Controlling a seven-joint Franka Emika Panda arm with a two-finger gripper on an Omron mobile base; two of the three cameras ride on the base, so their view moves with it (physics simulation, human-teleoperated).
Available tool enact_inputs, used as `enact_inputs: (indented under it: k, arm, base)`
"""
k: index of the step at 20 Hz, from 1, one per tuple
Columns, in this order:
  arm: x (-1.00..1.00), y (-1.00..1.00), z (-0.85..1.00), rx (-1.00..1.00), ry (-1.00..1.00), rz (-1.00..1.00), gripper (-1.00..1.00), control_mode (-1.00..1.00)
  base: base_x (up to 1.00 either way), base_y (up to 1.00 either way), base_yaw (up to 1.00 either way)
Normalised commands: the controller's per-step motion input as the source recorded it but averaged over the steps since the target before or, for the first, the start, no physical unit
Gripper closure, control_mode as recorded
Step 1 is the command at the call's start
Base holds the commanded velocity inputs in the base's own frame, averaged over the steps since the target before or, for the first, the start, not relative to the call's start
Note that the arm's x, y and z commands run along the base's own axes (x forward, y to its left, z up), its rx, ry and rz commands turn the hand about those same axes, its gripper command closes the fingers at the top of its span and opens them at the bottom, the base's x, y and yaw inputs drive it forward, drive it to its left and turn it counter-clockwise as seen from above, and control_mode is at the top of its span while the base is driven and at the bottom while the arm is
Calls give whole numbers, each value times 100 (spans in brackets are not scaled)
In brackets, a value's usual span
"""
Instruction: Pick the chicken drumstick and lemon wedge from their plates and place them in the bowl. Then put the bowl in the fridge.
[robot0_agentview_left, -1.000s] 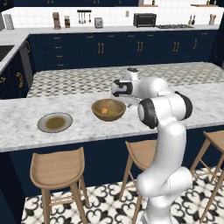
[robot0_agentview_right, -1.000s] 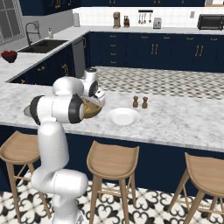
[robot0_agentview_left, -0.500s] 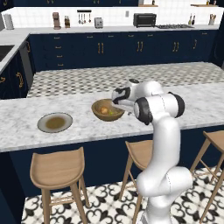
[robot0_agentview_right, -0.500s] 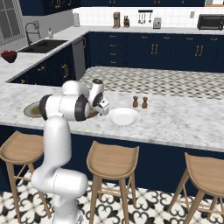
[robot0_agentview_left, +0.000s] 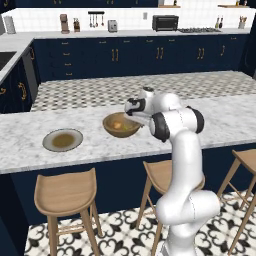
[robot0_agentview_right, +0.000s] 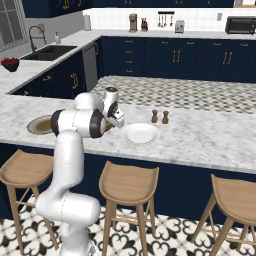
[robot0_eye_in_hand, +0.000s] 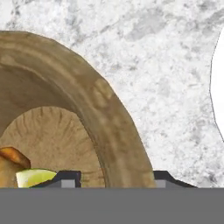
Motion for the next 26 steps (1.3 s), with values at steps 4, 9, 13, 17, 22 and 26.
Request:
enact_inputs:
  k: [4,9,13,17,22,26]
  arm:
    - [-66,0,54,9,-2,-2,100,-100]
    - [-99,-6,98,20,-13,-10,100,-100]
    - [-100,-25,100,21,-3,-19,100,-100]
    - [-100,-32,100,4,0,-18,100,-100]
    - [-100,-25,66,0,0,-11,100,-100]
    - [-100,-17,-1,0,-14,-10,100,-100]
  base:
    - [0,0,0]
    - [0,0,0]
    - [0,0,0]
    - [0,0,0]
    - [0,0,0]
    - [0,0,0]
